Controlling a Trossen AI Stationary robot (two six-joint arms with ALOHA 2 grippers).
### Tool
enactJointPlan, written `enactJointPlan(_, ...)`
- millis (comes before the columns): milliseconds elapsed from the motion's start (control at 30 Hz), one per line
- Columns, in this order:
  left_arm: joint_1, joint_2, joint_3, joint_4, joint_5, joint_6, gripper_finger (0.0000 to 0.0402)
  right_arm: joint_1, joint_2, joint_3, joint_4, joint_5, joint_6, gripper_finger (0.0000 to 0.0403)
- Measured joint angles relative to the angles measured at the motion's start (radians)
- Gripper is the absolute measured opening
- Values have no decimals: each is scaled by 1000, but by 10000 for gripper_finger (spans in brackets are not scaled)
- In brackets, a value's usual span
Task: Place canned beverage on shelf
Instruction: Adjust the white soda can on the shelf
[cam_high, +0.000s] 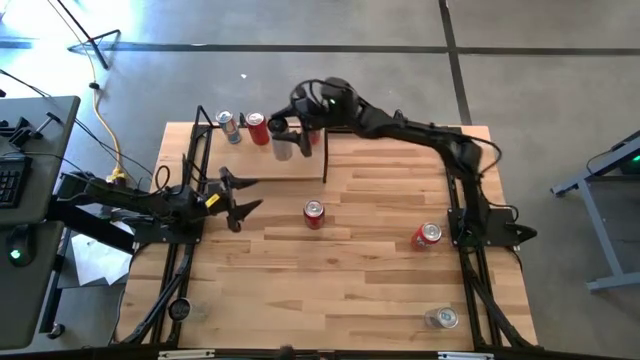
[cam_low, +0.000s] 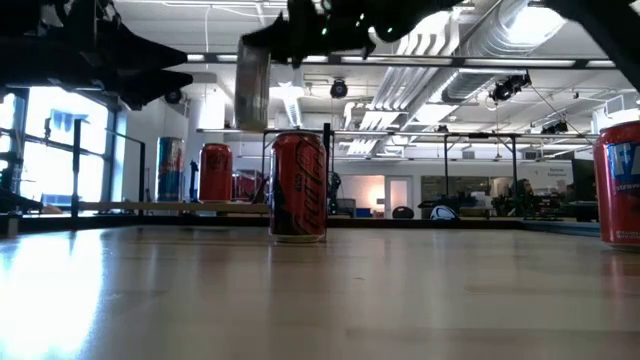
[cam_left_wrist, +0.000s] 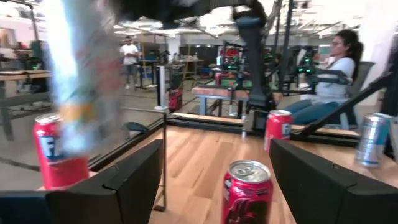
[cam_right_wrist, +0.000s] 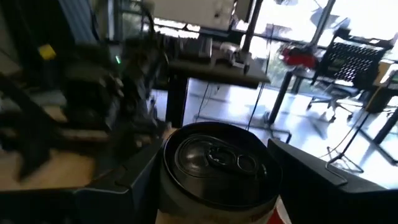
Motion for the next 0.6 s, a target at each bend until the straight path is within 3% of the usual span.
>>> enactJointPlan(267, 0, 0, 0, -5, 26, 7, 280, -98, 235, 279, -137, -163, -75, 243)
enactJointPlan(600, 0, 0, 0, -11, 29, 31, 279, -170, 402, 445, -151, -216, -90, 243)
